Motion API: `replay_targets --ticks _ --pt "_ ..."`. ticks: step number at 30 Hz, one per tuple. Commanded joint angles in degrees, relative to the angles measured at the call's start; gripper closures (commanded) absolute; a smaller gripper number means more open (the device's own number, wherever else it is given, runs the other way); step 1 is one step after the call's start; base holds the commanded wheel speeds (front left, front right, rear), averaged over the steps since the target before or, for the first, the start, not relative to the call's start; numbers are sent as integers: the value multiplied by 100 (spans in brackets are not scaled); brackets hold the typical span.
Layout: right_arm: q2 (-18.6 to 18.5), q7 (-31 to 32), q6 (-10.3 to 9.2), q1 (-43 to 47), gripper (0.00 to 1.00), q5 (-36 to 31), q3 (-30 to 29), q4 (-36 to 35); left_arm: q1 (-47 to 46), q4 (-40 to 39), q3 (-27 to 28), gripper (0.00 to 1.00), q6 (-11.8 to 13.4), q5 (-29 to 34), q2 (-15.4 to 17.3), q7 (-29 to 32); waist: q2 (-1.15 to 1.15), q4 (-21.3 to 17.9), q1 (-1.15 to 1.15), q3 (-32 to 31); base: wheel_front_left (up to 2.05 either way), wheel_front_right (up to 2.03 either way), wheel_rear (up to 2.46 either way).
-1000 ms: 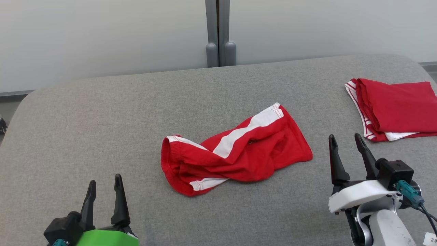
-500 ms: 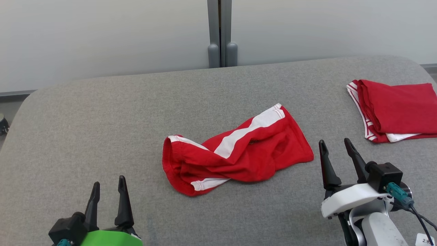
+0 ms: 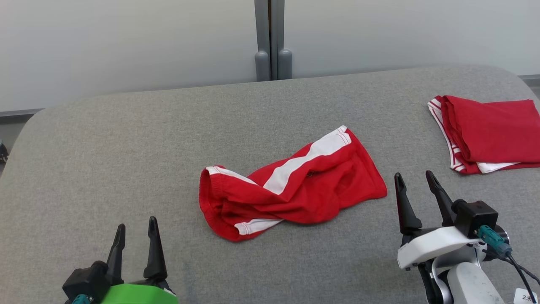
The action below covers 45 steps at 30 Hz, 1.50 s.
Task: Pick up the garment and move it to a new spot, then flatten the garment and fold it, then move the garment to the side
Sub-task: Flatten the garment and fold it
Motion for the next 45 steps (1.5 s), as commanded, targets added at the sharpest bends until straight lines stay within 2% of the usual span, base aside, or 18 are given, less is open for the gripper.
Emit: replay_targets --ticks 1,7,12,16,20,27,30,31,32,33,39,45 --pt "-12 -17 -9 14 0 32 -4 -9 -78 -3 -1 0 -13 92 4 -4 0 1 0 23 0 0 0" --pt "-12 -17 -9 -71 0 21 -21 -30 -531 213 -295 0 -78 414 64 66 0 15 0 151 0 0 0" --pt "-11 -16 -9 -141 0 26 16 -36 -1276 542 -688 0 -162 538 75 797 0 -21 0 295 0 0 0" --pt "-11 -16 -9 -210 0 55 65 -9 -1748 826 -921 0 -242 348 48 1384 0 -99 0 411 0 0 0" --pt "-12 -16 -9 -281 0 54 57 4 -2033 1164 -960 0 -104 105 29 1781 0 -200 0 505 0 0 0" --pt "-11 -16 -9 -308 0 28 -28 0 -2245 1406 -1110 0 -245 -483 8 2057 0 -291 0 606 0 0 0" --pt "-11 -16 -9 -329 0 19 -44 19 -2306 1366 -1240 54 -304 -657 10 2065 0 -292 0 609 0 0 0" --pt "-11 -16 -9 -332 0 22 -45 20 -2322 1335 -1276 69 -313 -687 10 2021 0 -288 0 605 0 0 0" --pt "-11 -16 -9 -334 0 25 -45 19 -2327 1304 -1312 94 -329 -721 9 1980 0 -284 0 601 0 0 0" --pt "-11 -16 -9 -335 0 27 -47 19 -2322 1247 -1371 100 -345 -758 9 1925 0 -275 0 596 0 0 0" --pt "-11 -16 -9 -268 0 17 -99 -5 -1825 493 -1765 100 -469 -1112 34 1923 0 -176 0 567 0 0 0" --pt "-12 -17 -9 -227 0 -1 -184 15 -785 -280 -1953 100 -451 -1402 330 2247 0 -8 0 582 0 0 0"
